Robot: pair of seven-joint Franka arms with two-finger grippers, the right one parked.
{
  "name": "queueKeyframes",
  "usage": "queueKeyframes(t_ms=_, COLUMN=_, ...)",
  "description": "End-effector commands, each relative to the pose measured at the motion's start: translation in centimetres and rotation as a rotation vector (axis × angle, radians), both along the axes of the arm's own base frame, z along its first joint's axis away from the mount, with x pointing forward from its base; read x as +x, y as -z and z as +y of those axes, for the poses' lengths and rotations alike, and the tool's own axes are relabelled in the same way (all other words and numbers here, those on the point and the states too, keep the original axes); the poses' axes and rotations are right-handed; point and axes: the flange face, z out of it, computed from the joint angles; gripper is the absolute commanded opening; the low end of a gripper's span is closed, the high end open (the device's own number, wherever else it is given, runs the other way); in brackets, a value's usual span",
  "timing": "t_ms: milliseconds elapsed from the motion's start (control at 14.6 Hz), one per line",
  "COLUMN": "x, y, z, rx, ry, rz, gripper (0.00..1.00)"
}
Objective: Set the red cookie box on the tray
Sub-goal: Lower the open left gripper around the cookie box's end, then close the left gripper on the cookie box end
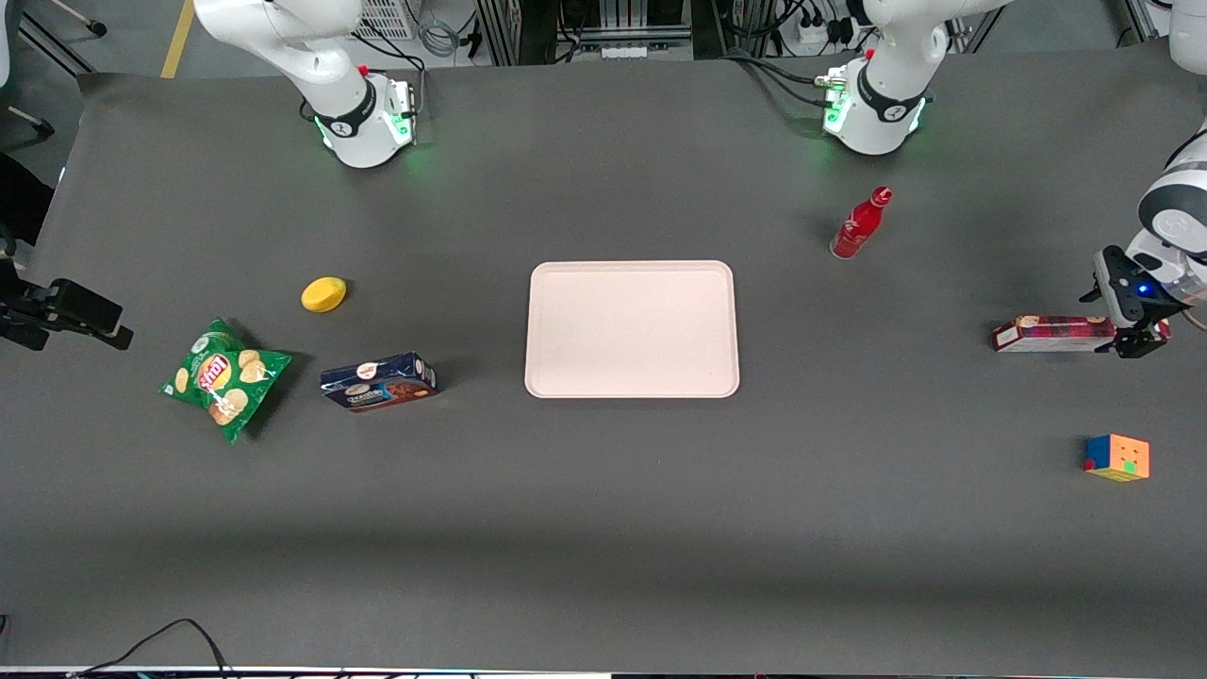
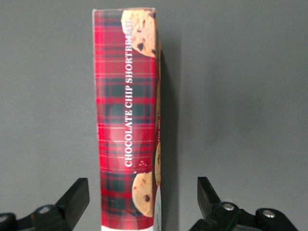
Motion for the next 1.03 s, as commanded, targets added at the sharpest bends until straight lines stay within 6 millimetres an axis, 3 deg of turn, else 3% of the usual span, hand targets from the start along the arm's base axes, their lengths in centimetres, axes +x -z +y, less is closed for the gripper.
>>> queueKeyframes(t_ms=0, x=-0.3, y=1.2, z=0.9, rx=-0.002, ry=-0.015, rz=0.007, gripper=1.00)
queueKeyframes(t_ms=137, x=-0.2, y=1.4, z=0.9, rx=-0.002, ry=-0.013, rz=0.011, gripper=1.00)
queueKeyframes(t_ms=343, x=-0.6, y=2.6, z=0.8, rx=-0.044, ry=-0.078, rz=0.023, gripper=0.71)
queueKeyframes(t_ms=412, x=-0.5, y=2.8, z=0.8, rx=-0.046, ry=-0.085, rz=0.024, gripper=0.58)
queueKeyframes(t_ms=549, x=0.1, y=2.5, z=0.7, rx=-0.053, ry=-0.106, rz=0.030, gripper=0.11)
queueKeyframes(t_ms=618, x=0.6, y=2.2, z=0.9, rx=-0.059, ry=-0.115, rz=0.036, gripper=0.00)
queueKeyframes(t_ms=755, x=2.2, y=1.2, z=1.4, rx=-0.079, ry=-0.105, rz=0.042, gripper=0.00)
queueKeyframes(t_ms=961, x=5.5, y=-2.6, z=1.9, rx=-0.099, ry=-0.124, rz=0.024, gripper=0.00)
